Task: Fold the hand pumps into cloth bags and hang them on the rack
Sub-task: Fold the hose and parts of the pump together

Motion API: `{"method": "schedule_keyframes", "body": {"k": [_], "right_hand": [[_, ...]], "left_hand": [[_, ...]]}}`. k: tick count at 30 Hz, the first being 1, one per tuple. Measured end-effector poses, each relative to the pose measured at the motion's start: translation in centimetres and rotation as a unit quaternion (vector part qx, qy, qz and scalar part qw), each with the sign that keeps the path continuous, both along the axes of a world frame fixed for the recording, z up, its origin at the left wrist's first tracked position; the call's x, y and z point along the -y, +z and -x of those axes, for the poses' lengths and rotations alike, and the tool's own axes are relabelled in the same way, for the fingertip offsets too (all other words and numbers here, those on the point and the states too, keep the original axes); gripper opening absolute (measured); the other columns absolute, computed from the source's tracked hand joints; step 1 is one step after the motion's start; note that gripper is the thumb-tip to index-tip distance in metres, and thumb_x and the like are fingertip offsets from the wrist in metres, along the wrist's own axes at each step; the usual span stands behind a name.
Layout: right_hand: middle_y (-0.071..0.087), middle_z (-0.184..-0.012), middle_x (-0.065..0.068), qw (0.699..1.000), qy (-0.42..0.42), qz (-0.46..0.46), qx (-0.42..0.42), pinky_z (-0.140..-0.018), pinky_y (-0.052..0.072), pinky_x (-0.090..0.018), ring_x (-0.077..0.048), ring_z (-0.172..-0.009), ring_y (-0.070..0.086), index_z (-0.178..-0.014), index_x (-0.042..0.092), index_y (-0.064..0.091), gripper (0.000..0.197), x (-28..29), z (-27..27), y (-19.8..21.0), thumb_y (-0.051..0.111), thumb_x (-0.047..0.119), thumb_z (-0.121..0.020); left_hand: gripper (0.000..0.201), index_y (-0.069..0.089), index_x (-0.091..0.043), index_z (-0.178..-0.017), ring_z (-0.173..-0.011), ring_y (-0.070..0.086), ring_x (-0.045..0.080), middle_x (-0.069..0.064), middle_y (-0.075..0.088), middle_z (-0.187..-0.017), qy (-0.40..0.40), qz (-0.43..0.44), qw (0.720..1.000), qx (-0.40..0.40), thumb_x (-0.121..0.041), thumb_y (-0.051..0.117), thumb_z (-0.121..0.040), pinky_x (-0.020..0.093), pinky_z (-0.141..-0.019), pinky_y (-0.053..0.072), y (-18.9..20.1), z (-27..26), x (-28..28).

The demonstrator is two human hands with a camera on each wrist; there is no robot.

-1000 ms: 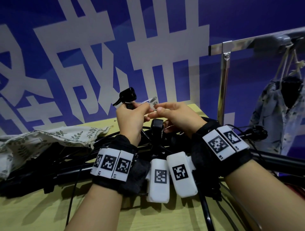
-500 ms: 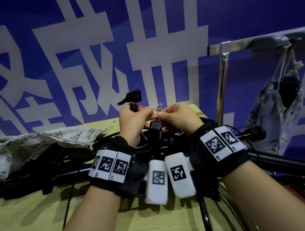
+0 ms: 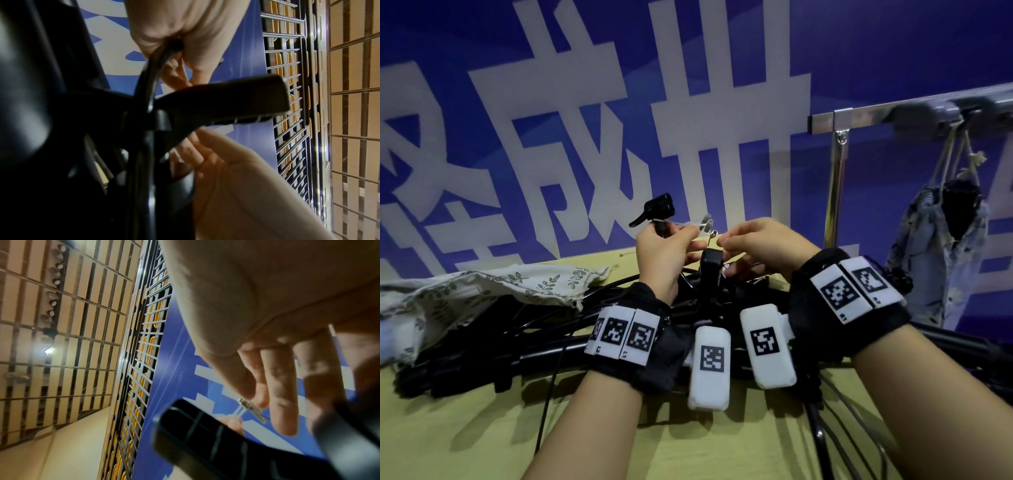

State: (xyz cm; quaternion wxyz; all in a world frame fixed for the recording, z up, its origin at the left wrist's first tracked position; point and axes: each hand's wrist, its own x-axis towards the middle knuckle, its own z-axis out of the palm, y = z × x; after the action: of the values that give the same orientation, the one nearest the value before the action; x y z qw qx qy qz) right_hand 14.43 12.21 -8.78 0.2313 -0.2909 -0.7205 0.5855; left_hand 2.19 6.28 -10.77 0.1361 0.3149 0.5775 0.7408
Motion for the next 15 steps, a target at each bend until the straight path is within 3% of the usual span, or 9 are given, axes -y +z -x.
{"method": "schedule_keyframes", "body": {"k": [3,7,9,12,15], "right_hand": [[0.069,-0.087,-0.004,0.999,-0.001,-0.03,0.028,-0.072,0.053,-0.03,-0.016,-0.071,0.061,-0.107,0.008,0.06,0.017,0.1,-2.0,1.3,0.054,0.016,-0.093],[0.07,-0.085,0.004,0.982,-0.001,-0.149,0.119,-0.063,0.047,-0.021,-0.01,-0.071,0.059,-0.098,0.017,0.064,0.011,0.2,-6.2,3.2,0.056,0.022,-0.092],[0.07,-0.088,0.005,0.954,0.017,-0.208,0.214,-0.067,0.048,-0.022,-0.009,-0.074,0.06,-0.098,0.021,0.064,0.01,0.3,-8.4,3.1,0.057,0.024,-0.091],[0.067,-0.101,0.003,0.885,0.05,-0.269,0.376,-0.077,0.051,-0.027,-0.013,-0.088,0.062,-0.106,0.027,0.06,0.02,0.5,-10.4,1.4,0.063,0.03,-0.087],[0.062,-0.105,-0.002,0.851,0.034,-0.291,0.437,-0.078,0.049,-0.028,-0.016,-0.087,0.058,-0.111,0.028,0.05,0.038,0.9,-11.1,-0.3,0.071,0.032,-0.079]], "left_hand": [[0.031,0.041,-0.015,-0.069,-0.04,0.054,0.0,0.0,0.052,-0.065,0.007,0.002,1.0,0.005,0.001,0.063,-0.083,0.015,-0.042,0.043,0.3,0.0,0.0],[0.029,0.042,-0.015,-0.07,-0.039,0.049,0.0,0.0,0.05,-0.063,0.002,0.019,0.999,0.027,-0.001,0.063,-0.085,0.013,-0.038,0.037,0.7,0.1,0.2],[0.024,0.047,-0.014,-0.072,-0.042,0.049,0.002,0.001,0.049,-0.063,-0.008,0.042,0.999,0.014,-0.002,0.062,-0.087,0.012,-0.037,0.035,1.2,0.0,0.5],[0.014,0.053,-0.013,-0.079,-0.048,0.048,0.006,0.0,0.052,-0.071,-0.033,0.063,0.997,-0.004,-0.005,0.059,-0.088,0.013,-0.038,0.036,2.5,-0.5,1.1],[0.008,0.052,-0.011,-0.084,-0.042,0.043,0.005,0.0,0.05,-0.075,-0.064,0.088,0.994,-0.014,-0.008,0.056,-0.09,0.016,-0.039,0.036,3.7,-0.9,1.8]]}}
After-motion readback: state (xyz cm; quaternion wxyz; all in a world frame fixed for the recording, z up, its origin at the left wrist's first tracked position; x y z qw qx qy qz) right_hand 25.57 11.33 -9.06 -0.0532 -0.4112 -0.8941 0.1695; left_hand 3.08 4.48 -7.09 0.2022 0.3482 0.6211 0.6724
